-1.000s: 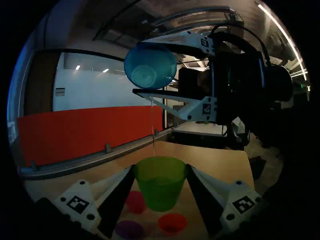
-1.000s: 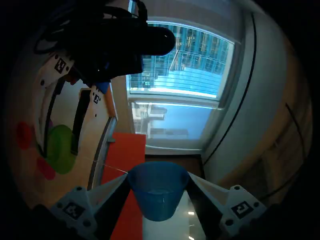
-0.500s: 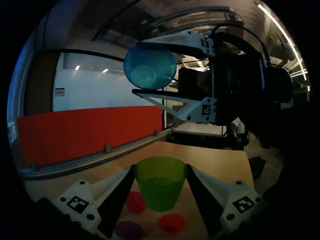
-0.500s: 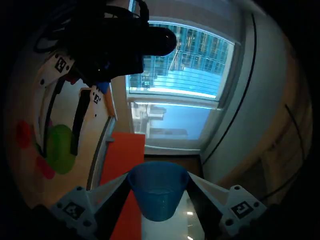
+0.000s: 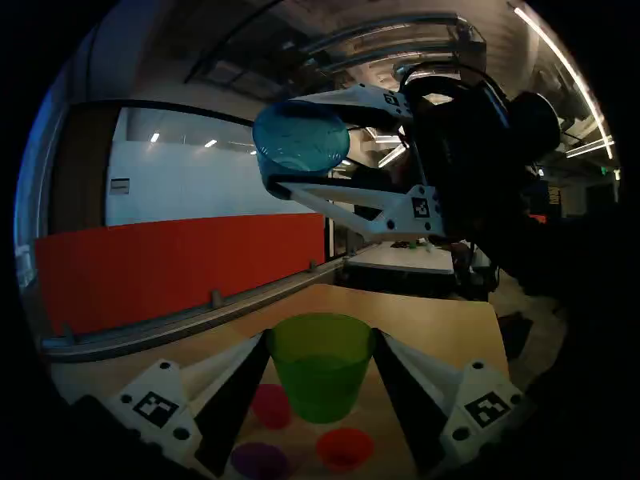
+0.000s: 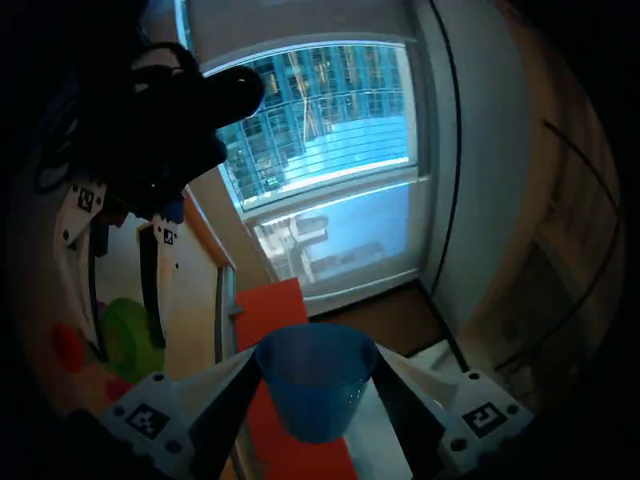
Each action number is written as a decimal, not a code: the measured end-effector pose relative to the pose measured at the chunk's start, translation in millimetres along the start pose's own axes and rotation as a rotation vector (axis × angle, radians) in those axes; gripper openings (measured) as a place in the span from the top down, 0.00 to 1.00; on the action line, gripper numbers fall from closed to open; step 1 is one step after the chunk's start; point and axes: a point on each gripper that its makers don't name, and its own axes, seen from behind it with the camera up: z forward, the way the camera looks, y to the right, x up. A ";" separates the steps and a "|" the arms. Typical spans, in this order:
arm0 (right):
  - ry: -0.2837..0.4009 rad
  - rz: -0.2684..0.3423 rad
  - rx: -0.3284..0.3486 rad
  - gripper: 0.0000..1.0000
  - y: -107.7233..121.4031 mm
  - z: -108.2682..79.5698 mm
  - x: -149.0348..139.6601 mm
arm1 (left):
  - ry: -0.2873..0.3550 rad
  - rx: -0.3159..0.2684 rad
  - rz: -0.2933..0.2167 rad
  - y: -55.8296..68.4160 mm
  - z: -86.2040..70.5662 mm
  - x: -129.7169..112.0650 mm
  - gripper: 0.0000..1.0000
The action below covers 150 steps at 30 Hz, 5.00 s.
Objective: Pour water
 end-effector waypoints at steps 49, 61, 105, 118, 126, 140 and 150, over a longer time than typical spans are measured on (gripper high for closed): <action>-0.047 1.141 0.109 0.09 -46.7 -46.7 -11.3 | -0.025 0.089 0.009 -24.7 -34.8 -10.4 0.11; -0.093 1.122 0.085 0.09 -70.6 -74.3 -39.3 | -0.056 0.172 0.006 -46.3 -68.3 -29.3 0.11; -0.298 1.159 0.227 0.09 -204.9 -89.0 -107.6 | -0.422 0.222 -0.055 -66.4 -101.9 -184.9 0.11; -0.322 1.163 0.251 0.09 -219.1 -88.6 -112.5 | -0.470 0.212 -0.072 -63.2 -102.7 -216.0 0.11; -0.335 1.152 0.258 0.09 -223.8 -90.3 -115.0 | -0.481 0.212 -0.080 -63.0 -104.6 -227.6 0.11; -0.357 1.164 0.277 0.09 -239.2 -87.4 -118.7 | -0.478 0.209 -0.089 -62.3 -107.4 -232.3 0.11; -0.373 1.181 0.292 0.09 -254.6 -84.6 -120.7 | -0.495 0.209 -0.093 -62.8 -110.7 -234.2 0.07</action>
